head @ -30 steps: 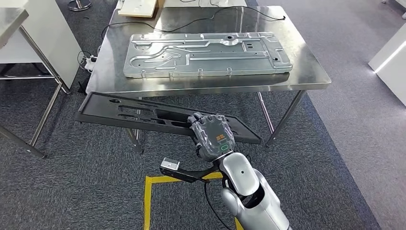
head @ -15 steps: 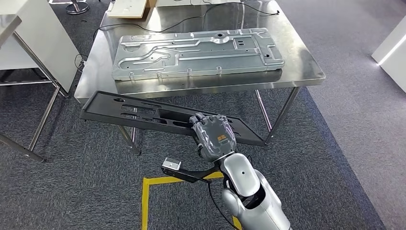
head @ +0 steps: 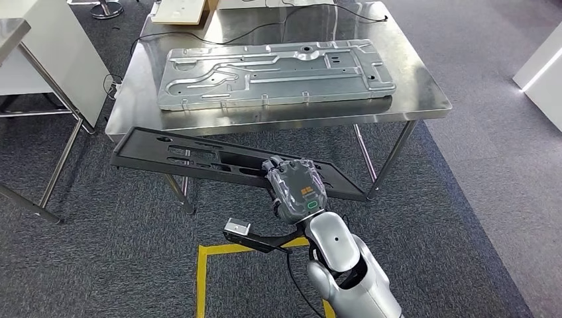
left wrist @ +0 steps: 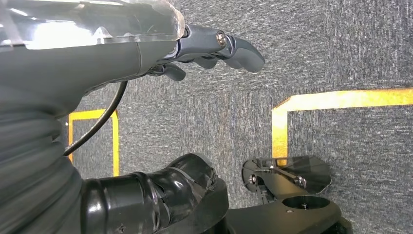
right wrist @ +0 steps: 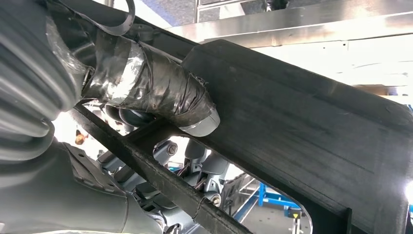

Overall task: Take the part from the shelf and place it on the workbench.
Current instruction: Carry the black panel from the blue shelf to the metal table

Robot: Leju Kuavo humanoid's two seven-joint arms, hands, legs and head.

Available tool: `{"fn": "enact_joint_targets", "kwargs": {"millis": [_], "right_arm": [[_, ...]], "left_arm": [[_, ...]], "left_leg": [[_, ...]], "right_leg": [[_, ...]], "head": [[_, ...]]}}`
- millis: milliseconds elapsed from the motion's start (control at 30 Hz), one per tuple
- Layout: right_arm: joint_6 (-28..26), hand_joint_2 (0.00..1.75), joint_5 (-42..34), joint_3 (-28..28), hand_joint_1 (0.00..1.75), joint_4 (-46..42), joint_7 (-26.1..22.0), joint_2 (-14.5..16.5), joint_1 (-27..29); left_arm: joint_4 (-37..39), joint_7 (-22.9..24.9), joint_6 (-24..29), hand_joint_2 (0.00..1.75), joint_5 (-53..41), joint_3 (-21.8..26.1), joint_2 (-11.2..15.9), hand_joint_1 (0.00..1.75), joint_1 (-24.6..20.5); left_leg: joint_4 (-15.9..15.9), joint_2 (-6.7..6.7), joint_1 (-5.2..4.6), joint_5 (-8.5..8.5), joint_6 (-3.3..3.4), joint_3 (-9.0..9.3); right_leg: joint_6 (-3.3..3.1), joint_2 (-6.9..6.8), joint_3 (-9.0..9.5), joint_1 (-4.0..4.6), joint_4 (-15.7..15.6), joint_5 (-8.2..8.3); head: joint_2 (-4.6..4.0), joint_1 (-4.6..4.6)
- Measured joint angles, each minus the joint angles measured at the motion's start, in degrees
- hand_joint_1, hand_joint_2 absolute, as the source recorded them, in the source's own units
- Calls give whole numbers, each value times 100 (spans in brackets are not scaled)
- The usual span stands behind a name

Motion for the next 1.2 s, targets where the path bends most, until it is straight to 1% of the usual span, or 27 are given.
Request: {"fn": "enact_joint_targets", "kwargs": {"millis": [133,333,367,400,467,500,533,567,600,633,667,700,733,767,800,833,867,900,933,967,1000,1033,1067,1100,1133,1167,1200], "right_arm": [[-43,175,117,0,175,0,56,0,0],[-262,175,138,-15,175,-22,183,9,5],[-284,175,115,-25,175,-35,194,14,7],[-299,175,97,-38,175,-52,203,23,8],[-318,175,73,-74,175,-95,214,50,14],[-325,175,69,-91,175,-113,216,60,12],[-330,175,67,-105,175,-126,217,66,9],[-334,175,65,-121,175,-130,217,66,7],[-337,175,63,-138,175,-132,216,65,12],[-337,175,63,-157,175,-132,216,64,26],[-335,175,63,-177,175,-131,216,64,44],[-334,175,63,-192,175,-131,216,63,56],[-333,175,63,-201,175,-131,216,63,61],[-333,175,63,-207,175,-130,216,63,60],[-334,175,63,-212,175,-130,212,64,61],[-334,175,63,-217,175,-131,201,64,60],[-335,175,63,-222,175,-132,185,65,63],[-335,175,63,-226,175,-133,161,65,67],[-336,175,62,-228,175,-134,138,65,66],[-337,175,62,-229,175,-134,120,66,65],[-337,175,62,-230,175,-134,106,66,60],[-337,175,62,-229,175,-134,100,66,54],[-337,175,64,-228,175,-133,97,67,49],[-337,175,67,-228,175,-132,96,67,45],[-336,175,69,-227,175,-129,96,67,45],[-335,175,72,-226,175,-125,96,66,45],[-335,175,73,-226,175,-120,96,66,45]], "left_arm": [[0,2,1,175,-16,0,-1,0,0],[0,7,8,175,-15,0,-11,0,0],[0,8,9,175,-15,0,-12,0,0],[0,9,11,175,-16,0,-13,0,-1],[0,9,17,175,-18,0,-21,0,-2],[0,9,19,175,-20,0,-28,0,-3],[0,8,20,175,-23,0,-35,0,-5],[0,7,19,175,-27,0,-42,0,-9],[0,7,18,175,-31,0,-48,0,-11],[0,7,16,175,-33,0,-52,0,-12],[0,7,14,175,-34,0,-56,0,-9],[0,8,11,175,-34,0,-60,0,-6],[0,8,8,175,-34,0,-63,0,-4],[0,8,4,175,-34,0,-65,0,-5],[1,8,4,175,-34,0,-63,0,-11],[2,6,4,175,-33,0,-62,0,-18],[3,3,4,175,-30,0,-61,0,-22],[4,2,4,175,-25,0,-60,0,-25],[4,-1,3,175,-20,0,-63,0,-24],[4,-2,2,175,-15,0,-63,0,-23],[4,-2,2,175,-13,0,-63,0,-25],[4,-2,2,175,-13,0,-64,0,-26],[4,-3,2,175,-14,0,-64,0,-26],[4,-6,2,175,-15,0,-65,0,-27],[4,-8,1,175,-15,0,-65,0,-31],[4,-10,1,175,-16,0,-64,0,-36],[4,-11,0,175,-16,0,-64,0,-42]], "left_leg": [[12,-1,-3,-3,1,-4],[18,-1,-7,-5,4,-6],[27,-1,-9,-11,11,-11],[20,-1,-13,-12,37,-5],[-152,21,7,55,124,100],[-293,46,29,114,176,183],[-421,78,54,171,207,256],[-486,111,75,201,217,295],[-503,139,85,204,219,306],[-483,168,96,189,197,304],[-446,192,113,162,165,298],[-395,215,137,126,121,291],[-321,231,171,79,68,280],[-228,242,210,21,6,262],[-123,248,221,-44,-64,223],[-36,247,223,-101,-127,186],[21,248,213,-140,-178,158],[48,247,198,-157,-217,148],[48,250,211,-159,-240,158],[67,234,225,-182,-260,162],[153,186,238,-259,-266,130],[346,121,240,-400,-261,40],[668,45,227,-595,-245,-110],[1073,-13,205,-800,-220,-304],[1462,-43,178,-949,-191,-492],[1719,-58,148,-1004,-150,-620],[1759,-66,112,-943,-90,-647]], "right_leg": [[1,0,3,-3,-1,1],[5,-1,3,-8,-3,3],[13,-1,6,-25,-22,13],[33,-1,18,-36,-52,28],[82,6,77,-36,-141,60],[97,11,76,-21,-95,16],[103,21,17,-14,56,-83],[109,26,-114,-26,339,-232],[125,32,-299,-41,696,-397],[152,34,-473,-62,1009,-502],[185,30,-581,-90,1180,-509],[222,22,-585,-121,1140,-409],[267,0,-472,-156,877,-218],[315,-27,-323,-183,549,-59],[344,-48,-202,-195,285,52],[311,-57,-137,-195,147,85],[247,-52,-146,-176,149,46],[159,-35,-178,-158,197,27],[66,-14,-202,-150,230,10],[15,1,-215,-143,236,10],[-28,18,-221,-139,234,17],[-65,30,-222,-133,229,24],[-94,39,-224,-118,222,30],[-114,49,-229,-96,218,33],[-132,63,-232,-65,216,35],[-146,81,-233,-29,215,34],[-159,105,-228,9,215,32]], "head": [[0,0],[0,0],[0,0],[0,-1],[1,0],[1,2],[1,3],[0,5],[0,3],[0,3],[0,3],[0,2],[0,3],[0,3],[-1,8],[0,9],[0,11],[0,13],[1,10],[1,10],[1,8],[2,7],[2,5],[2,6],[2,6],[2,6],[2,7]]}}
